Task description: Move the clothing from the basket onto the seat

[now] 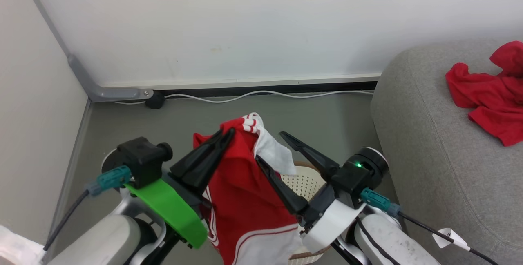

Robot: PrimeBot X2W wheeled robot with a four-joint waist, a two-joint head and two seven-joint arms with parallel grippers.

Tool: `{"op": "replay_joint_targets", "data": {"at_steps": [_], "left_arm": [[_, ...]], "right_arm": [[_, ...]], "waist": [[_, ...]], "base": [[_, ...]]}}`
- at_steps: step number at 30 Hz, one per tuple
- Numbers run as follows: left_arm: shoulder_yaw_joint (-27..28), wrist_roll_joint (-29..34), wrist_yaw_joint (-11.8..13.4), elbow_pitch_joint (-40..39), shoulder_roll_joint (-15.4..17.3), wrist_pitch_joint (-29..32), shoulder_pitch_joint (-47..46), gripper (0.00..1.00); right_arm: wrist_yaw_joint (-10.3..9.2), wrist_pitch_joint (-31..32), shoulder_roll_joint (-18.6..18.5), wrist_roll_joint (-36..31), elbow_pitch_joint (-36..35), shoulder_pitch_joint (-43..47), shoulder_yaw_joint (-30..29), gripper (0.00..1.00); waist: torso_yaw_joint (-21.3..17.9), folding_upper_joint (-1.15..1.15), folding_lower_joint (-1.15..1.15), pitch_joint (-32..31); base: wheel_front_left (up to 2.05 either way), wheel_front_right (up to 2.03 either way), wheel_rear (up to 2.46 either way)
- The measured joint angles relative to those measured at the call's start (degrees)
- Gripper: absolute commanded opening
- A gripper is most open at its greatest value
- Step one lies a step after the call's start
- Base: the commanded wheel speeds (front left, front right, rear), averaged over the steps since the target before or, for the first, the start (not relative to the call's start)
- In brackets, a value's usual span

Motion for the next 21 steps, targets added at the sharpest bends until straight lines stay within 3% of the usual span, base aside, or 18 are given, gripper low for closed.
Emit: {"op": "replay_joint_targets", "data": {"at_steps": [7,13,14,15,20,21], "left_arm": [[-5.1,2.3,-2.0,-2.3,-2.7,3.0,-1.9,0.0],[-7.7,3.0,-3.7,-3.1,-3.2,4.8,-3.0,0.0],[-7.7,3.0,-3.7,-3.1,-3.3,4.9,-3.1,0.0],[-7.7,3.0,-3.7,-3.1,-3.4,5.1,-3.2,0.0],[-7.3,3.0,-3.4,-3.1,-4.0,5.3,-3.2,0.0],[-6.9,3.0,-3.0,-3.1,-4.0,5.3,-3.2,0.16]], "right_arm": [[0.01,0.8,0.0,2.9,1.7,-1.3,3.3,1.0],[0.01,2.1,0.0,5.3,3.1,-1.4,6.0,1.0],[0.01,2.3,0.0,5.7,3.4,-1.4,6.2,0.44],[0.01,2.5,0.0,6.1,3.6,-1.4,6.2,0.0],[0.01,3.2,-0.1,7.7,4.1,-2.0,6.8,0.0],[0.01,3.2,-0.1,7.9,4.1,-2.3,6.8,0.0]], "waist": [[-0.2,0.0,0.0,0.0],[-0.4,0.0,0.0,0.2],[-0.4,0.0,0.0,0.2],[-0.5,0.0,0.0,0.2],[-0.7,0.0,0.0,0.4],[-0.8,0.0,0.0,0.5]], "base": [[0.0,0.0,0.0],[0.0,0.0,0.0],[0.0,0.0,0.0],[0.0,0.0,0.0],[0.0,0.0,0.0],[0.0,0.0,0.0]]}}
